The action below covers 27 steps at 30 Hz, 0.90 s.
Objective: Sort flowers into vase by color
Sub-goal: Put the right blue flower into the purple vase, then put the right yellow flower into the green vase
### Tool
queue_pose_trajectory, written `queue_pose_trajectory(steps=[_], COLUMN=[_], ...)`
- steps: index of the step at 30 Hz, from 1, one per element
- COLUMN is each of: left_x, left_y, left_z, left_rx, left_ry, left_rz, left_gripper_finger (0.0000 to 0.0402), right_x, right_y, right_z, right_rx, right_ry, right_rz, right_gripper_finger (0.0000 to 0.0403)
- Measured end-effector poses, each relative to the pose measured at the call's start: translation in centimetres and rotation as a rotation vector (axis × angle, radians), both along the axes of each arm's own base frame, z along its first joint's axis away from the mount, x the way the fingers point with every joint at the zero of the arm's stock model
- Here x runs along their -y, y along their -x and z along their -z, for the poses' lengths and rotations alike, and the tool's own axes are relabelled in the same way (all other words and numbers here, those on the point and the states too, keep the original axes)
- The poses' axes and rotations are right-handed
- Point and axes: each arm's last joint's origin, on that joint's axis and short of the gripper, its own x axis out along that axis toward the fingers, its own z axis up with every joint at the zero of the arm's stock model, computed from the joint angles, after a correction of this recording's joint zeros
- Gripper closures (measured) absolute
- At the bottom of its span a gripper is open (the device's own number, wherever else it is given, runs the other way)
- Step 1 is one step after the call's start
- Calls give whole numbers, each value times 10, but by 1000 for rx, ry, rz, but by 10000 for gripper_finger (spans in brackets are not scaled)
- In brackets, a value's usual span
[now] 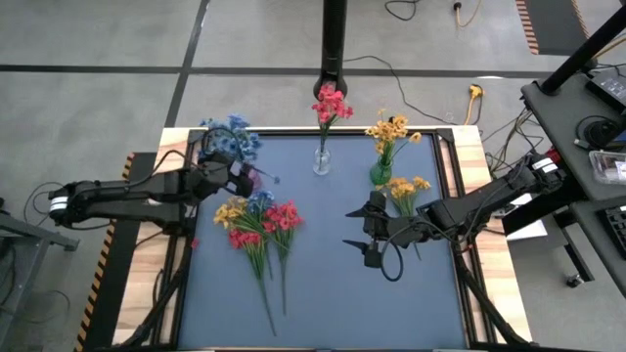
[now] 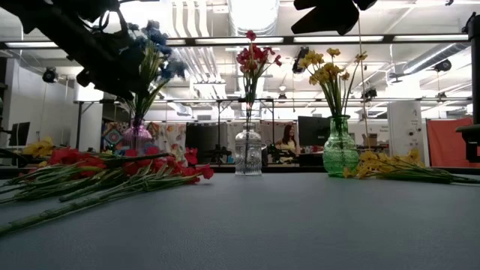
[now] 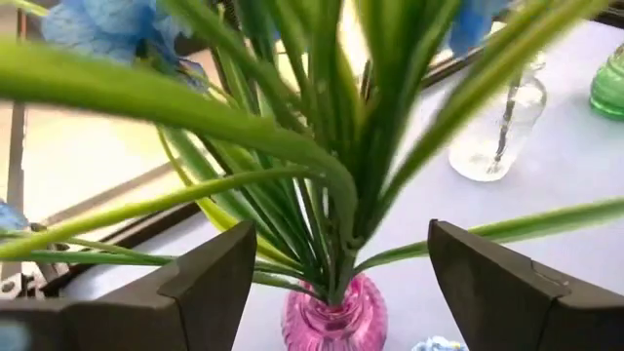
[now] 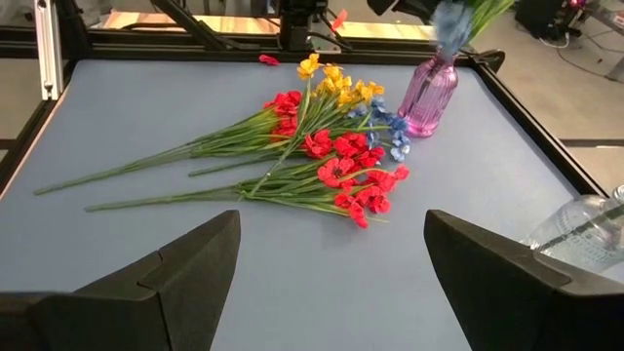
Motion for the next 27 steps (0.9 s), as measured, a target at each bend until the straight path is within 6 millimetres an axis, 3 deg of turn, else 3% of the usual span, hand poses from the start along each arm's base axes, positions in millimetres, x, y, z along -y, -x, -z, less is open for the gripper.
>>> queue_pose_trajectory(steps=[8, 15, 27], left_x=[3, 4, 20], left_y=[-2, 4, 9], left_z=[-7, -24, -31], left_rx=[15, 8, -10], left_ry=[81, 134, 231], left_rz=[100, 49, 67], left_gripper_finger=[116, 116, 116], right_x=[0, 0, 1], right_y=[0, 0, 1], right_z=[0, 0, 3], right_rx=[1, 3, -12], right_ry=[-6, -15, -100], right_rz=[3, 7, 57], right_gripper_finger=[85, 85, 85])
